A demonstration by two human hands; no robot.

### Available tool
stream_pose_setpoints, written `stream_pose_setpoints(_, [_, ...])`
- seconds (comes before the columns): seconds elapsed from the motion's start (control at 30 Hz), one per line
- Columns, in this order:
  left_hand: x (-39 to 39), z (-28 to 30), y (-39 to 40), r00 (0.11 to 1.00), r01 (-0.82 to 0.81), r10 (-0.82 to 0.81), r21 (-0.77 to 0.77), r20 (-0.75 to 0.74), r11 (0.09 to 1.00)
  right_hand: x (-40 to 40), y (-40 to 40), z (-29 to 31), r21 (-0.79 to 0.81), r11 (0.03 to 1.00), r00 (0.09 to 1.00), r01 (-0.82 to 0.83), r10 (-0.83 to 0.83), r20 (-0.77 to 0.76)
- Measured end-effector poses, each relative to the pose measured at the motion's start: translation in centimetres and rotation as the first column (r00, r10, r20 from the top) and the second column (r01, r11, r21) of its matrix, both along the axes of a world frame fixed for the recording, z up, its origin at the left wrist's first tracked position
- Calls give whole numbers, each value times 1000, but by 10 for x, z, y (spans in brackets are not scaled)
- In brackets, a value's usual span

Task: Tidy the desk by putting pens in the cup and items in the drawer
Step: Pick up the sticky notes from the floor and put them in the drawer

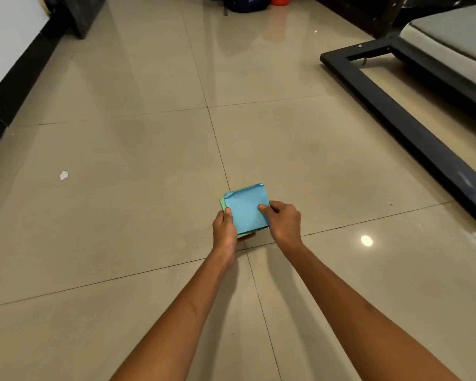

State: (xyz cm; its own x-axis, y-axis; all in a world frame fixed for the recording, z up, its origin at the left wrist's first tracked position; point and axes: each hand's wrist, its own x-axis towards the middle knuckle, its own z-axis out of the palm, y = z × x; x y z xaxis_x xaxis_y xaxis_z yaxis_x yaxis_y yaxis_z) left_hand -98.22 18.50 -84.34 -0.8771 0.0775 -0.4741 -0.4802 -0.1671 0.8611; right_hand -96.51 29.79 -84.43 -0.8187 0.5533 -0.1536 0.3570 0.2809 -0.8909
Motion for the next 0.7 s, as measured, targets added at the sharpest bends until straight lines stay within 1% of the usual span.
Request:
stream_pose_setpoints(0.1, [4, 8, 6, 998, 51, -51, -13, -32, 999, 5, 3, 8, 82, 996, 999, -36, 34, 23])
stream_pose_setpoints(0.17, [3, 12, 10, 997, 55, -57, -30, -44, 998, 9, 7, 16, 89, 994, 998, -59, 58, 19])
stream_pose_setpoints(0.23, [5, 14, 18, 996, 62, -64, -29, -58, 998, 15, 15, 24, 86, 995, 999, -48, 47, 11])
stream_pose_setpoints(0.33, [15, 20, 38, 991, 104, -104, -2, -80, 995, 28, 30, 33, 73, 997, 1000, 31, -31, 1])
stream_pose_setpoints(0.5, [43, 20, 74, 981, 179, -177, 18, -73, 984, 61, 64, 40, 66, 989, 989, 132, -135, 52])
stream_pose_setpoints(0.7, [87, 19, 131, 950, 302, -299, 21, -91, 953, 116, 107, 43, 102, 945, 945, 311, -319, 68])
